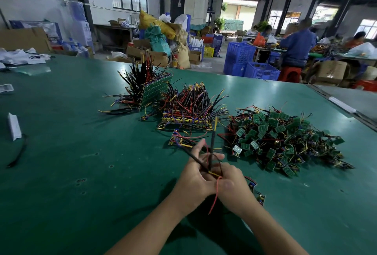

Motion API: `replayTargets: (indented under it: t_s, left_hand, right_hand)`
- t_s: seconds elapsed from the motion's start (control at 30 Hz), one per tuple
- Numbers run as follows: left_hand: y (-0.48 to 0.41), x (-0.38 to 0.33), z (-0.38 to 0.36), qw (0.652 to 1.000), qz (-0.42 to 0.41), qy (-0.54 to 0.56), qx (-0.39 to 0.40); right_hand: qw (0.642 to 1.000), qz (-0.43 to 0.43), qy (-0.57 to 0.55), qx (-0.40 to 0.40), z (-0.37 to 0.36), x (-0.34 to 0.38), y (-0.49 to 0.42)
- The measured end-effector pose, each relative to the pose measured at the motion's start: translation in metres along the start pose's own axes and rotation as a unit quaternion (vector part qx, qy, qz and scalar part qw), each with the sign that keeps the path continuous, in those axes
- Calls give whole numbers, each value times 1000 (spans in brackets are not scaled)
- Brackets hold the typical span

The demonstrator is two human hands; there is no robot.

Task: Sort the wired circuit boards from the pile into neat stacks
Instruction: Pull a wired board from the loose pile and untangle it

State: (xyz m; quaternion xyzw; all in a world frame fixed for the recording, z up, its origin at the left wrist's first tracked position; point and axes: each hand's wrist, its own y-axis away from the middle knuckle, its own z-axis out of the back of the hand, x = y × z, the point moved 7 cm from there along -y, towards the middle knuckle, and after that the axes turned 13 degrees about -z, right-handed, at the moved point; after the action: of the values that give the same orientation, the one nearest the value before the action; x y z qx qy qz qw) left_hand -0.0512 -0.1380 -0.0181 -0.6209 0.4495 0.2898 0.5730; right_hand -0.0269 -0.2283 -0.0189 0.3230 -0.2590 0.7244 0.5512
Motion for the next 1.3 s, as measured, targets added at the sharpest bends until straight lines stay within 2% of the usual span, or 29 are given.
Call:
replayTargets:
  t_s: [0.13,0.2,0.27,0.33,0.53,0.63,0.83,0.97,1.07,1.17,1.3]
  left_hand:
    - [-7,-1,15,990,4,76,-122]
    - [-9,1,21,971,21,163,-176]
    - [-11,4,25,945,34,252,-206]
    - [-13,5,30,932,42,282,-226]
    - [-12,6,38,924,56,270,-265]
    - [-10,7,40,935,74,225,-262]
    - [-6,11,44,943,132,199,-232]
    - [-7,13,38,944,129,218,-209]
    - [-11,11,37,942,99,249,-201]
    - [-11,12,50,936,86,234,-248]
    - [-5,17,64,936,80,150,-307]
  right_hand:
    - [999,31,14,-4,-6,12,8]
    - [999,33,1,19,-11,12,9]
    - [998,20,-25,46,-14,12,9]
    - [995,-3,-62,79,-16,10,10]
    - [982,10,-118,146,-19,12,17]
    - [972,17,-176,158,-15,16,17]
    - [983,63,-85,148,-4,21,18]
    - [990,80,-7,115,5,17,15]
    - [996,73,-40,35,29,9,9]
    - [995,74,-22,-65,61,5,7]
    - [983,93,127,-94,74,3,8]
